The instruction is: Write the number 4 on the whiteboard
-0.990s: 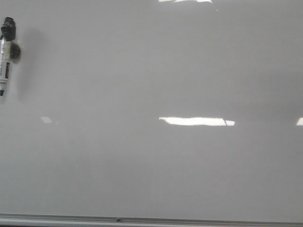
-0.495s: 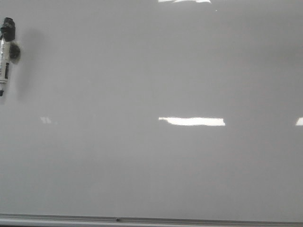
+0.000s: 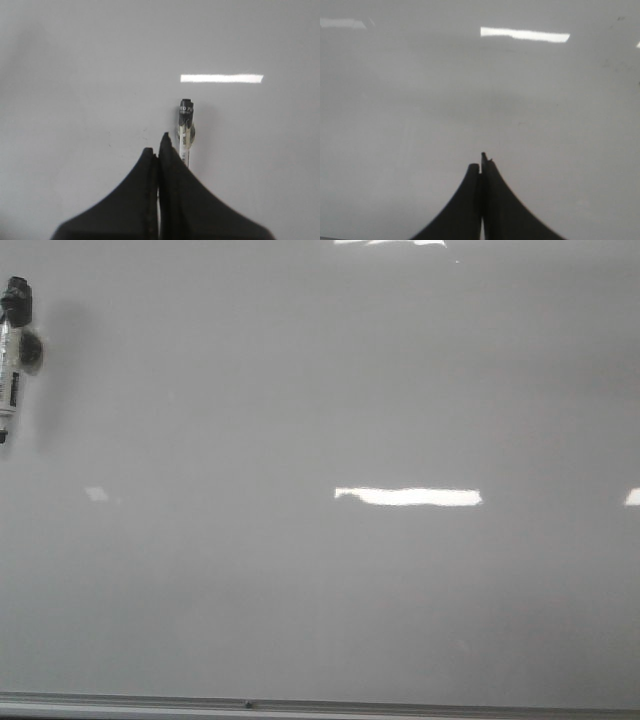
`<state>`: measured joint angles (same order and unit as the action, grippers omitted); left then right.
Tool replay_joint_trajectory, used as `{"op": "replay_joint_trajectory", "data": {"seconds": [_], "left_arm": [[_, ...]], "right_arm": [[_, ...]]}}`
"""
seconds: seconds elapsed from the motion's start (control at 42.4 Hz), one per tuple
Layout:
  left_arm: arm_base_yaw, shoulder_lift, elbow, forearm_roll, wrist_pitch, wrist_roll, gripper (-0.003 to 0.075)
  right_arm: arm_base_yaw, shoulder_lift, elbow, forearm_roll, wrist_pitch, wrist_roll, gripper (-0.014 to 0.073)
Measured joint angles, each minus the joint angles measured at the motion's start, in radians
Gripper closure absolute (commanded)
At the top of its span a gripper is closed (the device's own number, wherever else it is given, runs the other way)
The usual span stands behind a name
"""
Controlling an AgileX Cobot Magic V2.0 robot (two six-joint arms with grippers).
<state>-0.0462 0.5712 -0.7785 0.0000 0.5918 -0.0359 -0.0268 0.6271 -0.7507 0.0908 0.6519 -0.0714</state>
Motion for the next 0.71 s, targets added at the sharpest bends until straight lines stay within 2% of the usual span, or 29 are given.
{"op": "replay_joint_trajectory", "data": {"seconds": [0.165,0.212,0.259,0.354,0.401,0.424,0.472,0.519,0.589,0.707], "left_arm": [[0.000,0.047,0.033,0.000,0.004,0.000,0.0740],[0.000,0.061,0.040,0.000,0.004,0.000,0.0738],[0.000,0.072,0.046,0.000,0.004,0.000,0.0724],[0.000,0.096,0.054,0.000,0.004,0.000,0.0619],[0.000,0.112,0.054,0.000,0.004,0.004,0.0523],[0.000,0.118,0.054,0.000,0.004,0.006,0.0492],[0.000,0.130,0.054,0.000,0.004,0.014,0.0381],[0.000,0.143,0.054,0.000,0.002,0.018,0.0297],[0.000,0.170,0.054,0.000,-0.004,0.020,0.0210],[-0.005,0.227,0.054,-0.009,-0.021,0.022,0.0209]], "right_arm": [[0.000,0.065,0.000,0.000,0.008,-0.004,0.0630],[0.000,0.079,0.000,0.000,0.008,-0.004,0.0581],[0.000,0.087,0.000,0.000,0.008,-0.004,0.0491],[0.000,0.096,0.000,0.000,0.008,-0.006,0.0274],[0.000,0.099,0.000,0.000,0.008,-0.006,0.0146],[0.000,0.099,0.000,0.000,0.008,-0.006,0.0099],[0.000,0.099,0.000,0.000,0.008,-0.006,0.0027],[0.000,0.099,0.000,0.000,0.010,-0.006,-0.0017],[0.000,0.099,0.000,0.000,0.017,-0.006,-0.0017],[0.000,0.099,0.000,0.000,0.033,-0.006,-0.0016]]}}
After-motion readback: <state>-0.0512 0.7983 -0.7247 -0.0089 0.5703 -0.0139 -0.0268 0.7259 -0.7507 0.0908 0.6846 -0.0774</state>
